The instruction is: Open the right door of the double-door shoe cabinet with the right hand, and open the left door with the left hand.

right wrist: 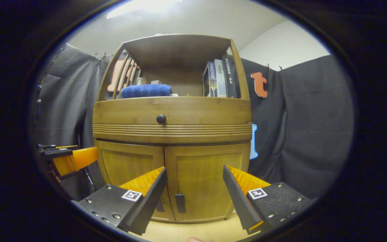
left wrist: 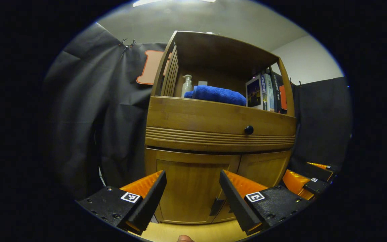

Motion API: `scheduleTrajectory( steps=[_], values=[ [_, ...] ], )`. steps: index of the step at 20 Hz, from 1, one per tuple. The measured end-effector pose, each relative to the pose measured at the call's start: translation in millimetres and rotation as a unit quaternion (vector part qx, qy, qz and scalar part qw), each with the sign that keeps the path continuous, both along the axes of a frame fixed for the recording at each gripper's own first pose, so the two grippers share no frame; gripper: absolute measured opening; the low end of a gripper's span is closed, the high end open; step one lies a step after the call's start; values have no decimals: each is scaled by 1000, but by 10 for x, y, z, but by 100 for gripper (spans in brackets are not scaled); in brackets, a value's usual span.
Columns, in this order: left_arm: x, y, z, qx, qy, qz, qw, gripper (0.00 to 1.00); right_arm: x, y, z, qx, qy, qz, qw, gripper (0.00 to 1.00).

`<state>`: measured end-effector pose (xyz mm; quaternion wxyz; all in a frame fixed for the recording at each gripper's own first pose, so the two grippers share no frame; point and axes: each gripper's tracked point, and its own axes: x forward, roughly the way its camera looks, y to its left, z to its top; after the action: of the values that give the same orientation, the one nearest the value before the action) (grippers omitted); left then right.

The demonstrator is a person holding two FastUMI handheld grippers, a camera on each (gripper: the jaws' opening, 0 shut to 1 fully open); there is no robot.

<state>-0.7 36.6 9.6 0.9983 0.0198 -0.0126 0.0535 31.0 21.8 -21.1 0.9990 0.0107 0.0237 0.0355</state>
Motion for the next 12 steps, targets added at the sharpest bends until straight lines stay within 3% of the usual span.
scheduleTrajectory(
  steps=[5, 9, 12],
  values=[
    [32, 102, 23, -2, -3, 14, 1000, 96, 173, 96, -208, -5, 18, 11, 1000, 96],
    [17, 234, 22, -1, -3, 29, 1000, 96, 370, 204, -673, -8, 63, 15, 998, 96],
    [-22, 396, 30, 5, -3, 48, 999, 98, 503, 336, -1009, 3, 97, 24, 995, 72]
  ],
)
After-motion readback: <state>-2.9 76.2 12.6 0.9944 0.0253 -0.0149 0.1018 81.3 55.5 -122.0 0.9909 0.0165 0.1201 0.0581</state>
